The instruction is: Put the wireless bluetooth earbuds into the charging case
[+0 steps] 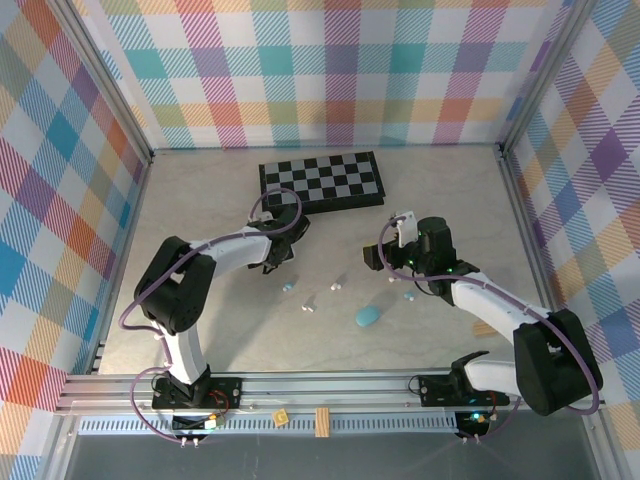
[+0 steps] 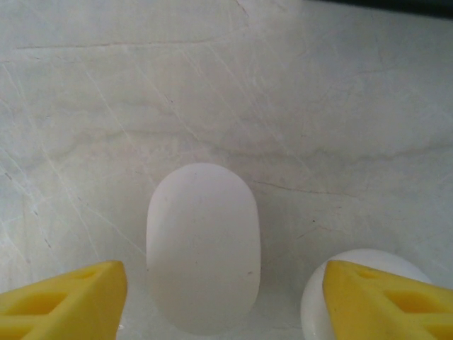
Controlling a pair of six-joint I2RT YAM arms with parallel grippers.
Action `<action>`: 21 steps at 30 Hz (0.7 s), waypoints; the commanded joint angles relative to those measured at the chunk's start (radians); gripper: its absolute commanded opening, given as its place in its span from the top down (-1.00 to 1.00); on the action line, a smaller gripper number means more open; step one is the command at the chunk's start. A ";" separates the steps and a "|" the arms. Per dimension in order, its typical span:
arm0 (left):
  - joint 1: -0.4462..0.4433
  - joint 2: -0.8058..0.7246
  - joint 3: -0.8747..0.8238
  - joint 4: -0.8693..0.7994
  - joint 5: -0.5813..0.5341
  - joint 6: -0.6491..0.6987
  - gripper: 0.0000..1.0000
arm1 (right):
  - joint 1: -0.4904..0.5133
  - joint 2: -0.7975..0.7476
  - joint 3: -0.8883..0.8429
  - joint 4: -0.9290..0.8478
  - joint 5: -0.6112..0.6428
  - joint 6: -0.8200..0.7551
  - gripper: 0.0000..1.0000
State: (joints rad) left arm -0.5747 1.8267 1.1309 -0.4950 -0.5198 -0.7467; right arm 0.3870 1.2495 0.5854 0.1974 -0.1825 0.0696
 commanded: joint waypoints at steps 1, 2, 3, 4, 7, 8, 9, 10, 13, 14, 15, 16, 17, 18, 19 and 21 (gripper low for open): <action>-0.001 0.013 0.027 -0.011 0.009 -0.013 -0.39 | 0.007 0.010 0.030 0.019 -0.020 -0.008 -0.98; 0.001 0.016 0.026 -0.009 0.009 -0.014 -0.38 | 0.006 0.011 0.031 0.019 -0.019 -0.009 -0.98; 0.002 0.019 0.025 -0.008 0.009 -0.013 -0.36 | 0.007 0.013 0.030 0.020 -0.020 -0.008 -0.98; 0.003 0.020 0.024 -0.006 0.010 -0.014 -0.35 | 0.007 0.016 0.030 0.022 -0.020 -0.008 -0.98; 0.006 0.022 0.020 0.001 0.015 -0.013 -0.34 | 0.007 0.026 0.034 0.025 -0.023 -0.007 -0.98; 0.008 0.020 0.018 0.002 0.017 -0.014 -0.33 | 0.008 0.029 0.036 0.023 -0.025 -0.006 -0.98; 0.009 0.018 0.017 0.004 0.017 -0.014 -0.33 | 0.007 0.033 0.037 0.024 -0.027 -0.004 -0.98; 0.010 0.014 0.013 0.004 0.017 -0.015 -0.33 | 0.008 0.037 0.039 0.026 -0.028 -0.002 -0.98; 0.012 -0.010 -0.011 0.033 0.018 -0.016 -0.33 | 0.010 0.044 0.038 0.030 -0.031 -0.001 -0.98; 0.013 -0.021 -0.019 0.041 0.022 -0.017 -0.33 | 0.010 0.047 0.039 0.030 -0.032 0.000 -0.98; 0.013 -0.033 -0.023 0.044 0.024 -0.020 -0.35 | 0.012 0.050 0.039 0.030 -0.032 0.000 -0.98; 0.014 -0.048 -0.028 0.048 0.025 -0.020 -0.36 | 0.013 0.052 0.040 0.027 -0.034 0.001 -0.98; 0.014 -0.061 -0.033 0.052 0.023 -0.021 -0.37 | 0.014 0.054 0.039 0.028 -0.034 -0.001 -0.98; 0.013 -0.072 -0.041 0.058 0.019 -0.021 -0.38 | 0.017 0.054 0.039 0.029 -0.034 -0.001 -0.98; 0.015 -0.084 -0.046 0.063 0.017 -0.021 -0.38 | 0.018 0.056 0.040 0.031 -0.032 -0.001 -0.98; 0.018 -0.096 -0.054 0.070 0.014 -0.018 -0.39 | 0.019 0.059 0.041 0.034 -0.032 -0.001 -0.98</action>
State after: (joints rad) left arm -0.5709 1.7805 1.0927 -0.4412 -0.5064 -0.7486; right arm 0.3992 1.2980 0.5953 0.2012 -0.1959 0.0700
